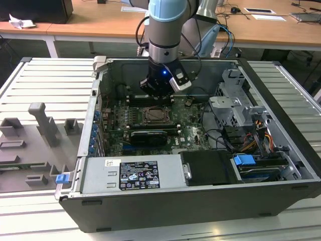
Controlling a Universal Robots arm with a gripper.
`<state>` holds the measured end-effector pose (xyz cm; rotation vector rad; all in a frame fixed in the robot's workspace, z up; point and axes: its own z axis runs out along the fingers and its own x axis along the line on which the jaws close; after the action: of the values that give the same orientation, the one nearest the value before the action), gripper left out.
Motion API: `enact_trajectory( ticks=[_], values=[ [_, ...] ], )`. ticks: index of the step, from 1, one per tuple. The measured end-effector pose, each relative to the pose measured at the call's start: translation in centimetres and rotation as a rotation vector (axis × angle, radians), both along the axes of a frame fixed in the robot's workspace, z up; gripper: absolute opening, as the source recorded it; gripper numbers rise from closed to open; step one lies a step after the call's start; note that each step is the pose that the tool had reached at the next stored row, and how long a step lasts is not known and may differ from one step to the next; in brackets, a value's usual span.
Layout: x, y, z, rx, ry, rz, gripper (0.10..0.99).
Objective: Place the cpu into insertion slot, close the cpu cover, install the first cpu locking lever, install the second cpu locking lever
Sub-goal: 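Install the first cpu locking lever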
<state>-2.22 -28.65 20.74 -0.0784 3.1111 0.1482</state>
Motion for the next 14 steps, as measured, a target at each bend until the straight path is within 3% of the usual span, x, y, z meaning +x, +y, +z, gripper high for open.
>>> enact_trajectory(
  ticks=[5,12,14],
  values=[
    [0.15,0.00,-0.26,-0.022,0.0000,-0.005,0.106],
    [0.20,0.00,-0.49,-0.031,0.0000,-0.008,0.106],
    [0.20,0.00,-0.23,-0.031,0.0000,-0.008,0.106]
  ],
)
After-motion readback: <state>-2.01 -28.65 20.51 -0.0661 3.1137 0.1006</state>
